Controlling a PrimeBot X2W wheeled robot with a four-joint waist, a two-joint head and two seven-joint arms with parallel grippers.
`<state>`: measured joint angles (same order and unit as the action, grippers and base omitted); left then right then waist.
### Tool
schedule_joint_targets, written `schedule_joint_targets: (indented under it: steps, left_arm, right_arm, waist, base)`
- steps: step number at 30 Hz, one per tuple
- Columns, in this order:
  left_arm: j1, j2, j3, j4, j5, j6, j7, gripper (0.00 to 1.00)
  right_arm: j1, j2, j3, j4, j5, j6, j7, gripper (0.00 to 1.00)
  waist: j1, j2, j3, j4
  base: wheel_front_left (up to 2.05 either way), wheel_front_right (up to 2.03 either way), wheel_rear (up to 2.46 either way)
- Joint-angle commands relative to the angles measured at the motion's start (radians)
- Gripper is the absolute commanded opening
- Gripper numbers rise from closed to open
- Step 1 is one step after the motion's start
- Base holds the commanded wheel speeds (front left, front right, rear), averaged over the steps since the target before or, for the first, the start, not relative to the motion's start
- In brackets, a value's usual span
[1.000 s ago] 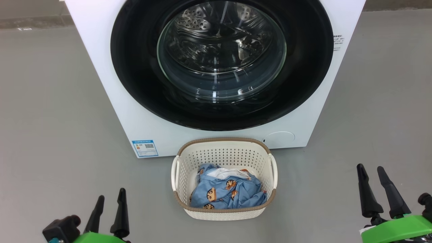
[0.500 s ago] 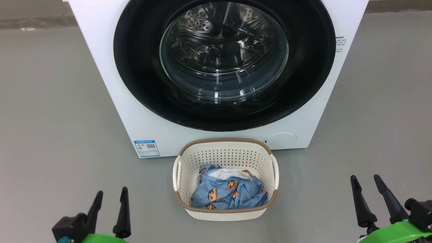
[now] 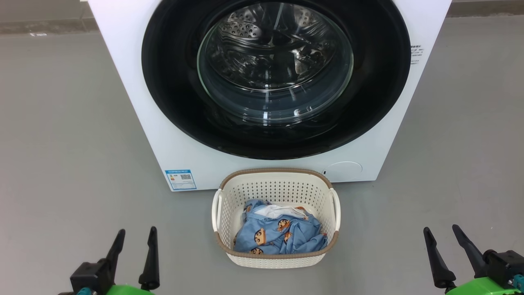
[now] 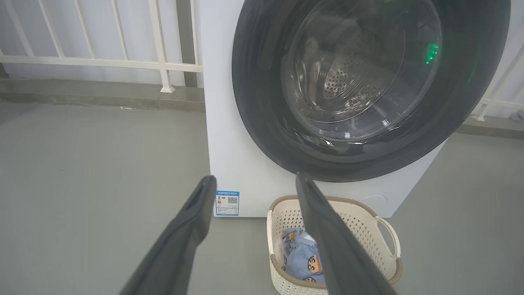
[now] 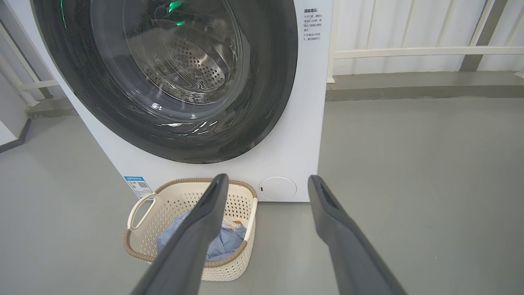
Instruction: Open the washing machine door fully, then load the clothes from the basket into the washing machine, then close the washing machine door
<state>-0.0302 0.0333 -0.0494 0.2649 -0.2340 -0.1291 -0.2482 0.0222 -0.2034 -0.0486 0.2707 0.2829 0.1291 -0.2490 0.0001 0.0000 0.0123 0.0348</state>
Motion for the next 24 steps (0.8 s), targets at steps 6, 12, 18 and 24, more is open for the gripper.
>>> schedule_joint_targets:
  steps: [6, 12, 18, 24]
  left_arm:
    - [-0.03, 0.017, 0.04, -0.026, 0.013, -0.002, -0.014, 1.0]
    - [-0.03, 0.017, 0.047, -0.028, 0.013, -0.002, -0.014, 1.0]
    - [-0.03, 0.017, 0.048, -0.027, 0.013, -0.002, -0.014, 1.0]
    - [-0.029, 0.017, 0.05, -0.033, 0.017, -0.001, -0.014, 1.0]
  right_arm:
    - [-0.023, -0.014, 0.015, -0.012, -0.011, 0.002, -0.013, 1.0]
    - [-0.021, -0.011, 0.017, -0.013, -0.016, 0.002, -0.013, 1.0]
    - [-0.019, -0.008, 0.018, -0.017, -0.019, 0.002, -0.013, 1.0]
    - [-0.014, -0.004, 0.014, -0.02, -0.02, 0.002, -0.013, 1.0]
  waist:
    - [0.0, 0.0, -0.001, 0.003]
    - [0.0, 0.0, -0.004, 0.004]
    - [0.0, 0.0, -0.007, 0.004]
    - [0.0, 0.0, -0.01, 0.006]
  base:
    - [0.0, 0.0, 0.0]
    - [0.0, 0.0, 0.0]
    - [0.0, 0.0, 0.0]
    - [0.05, 0.39, -0.44]
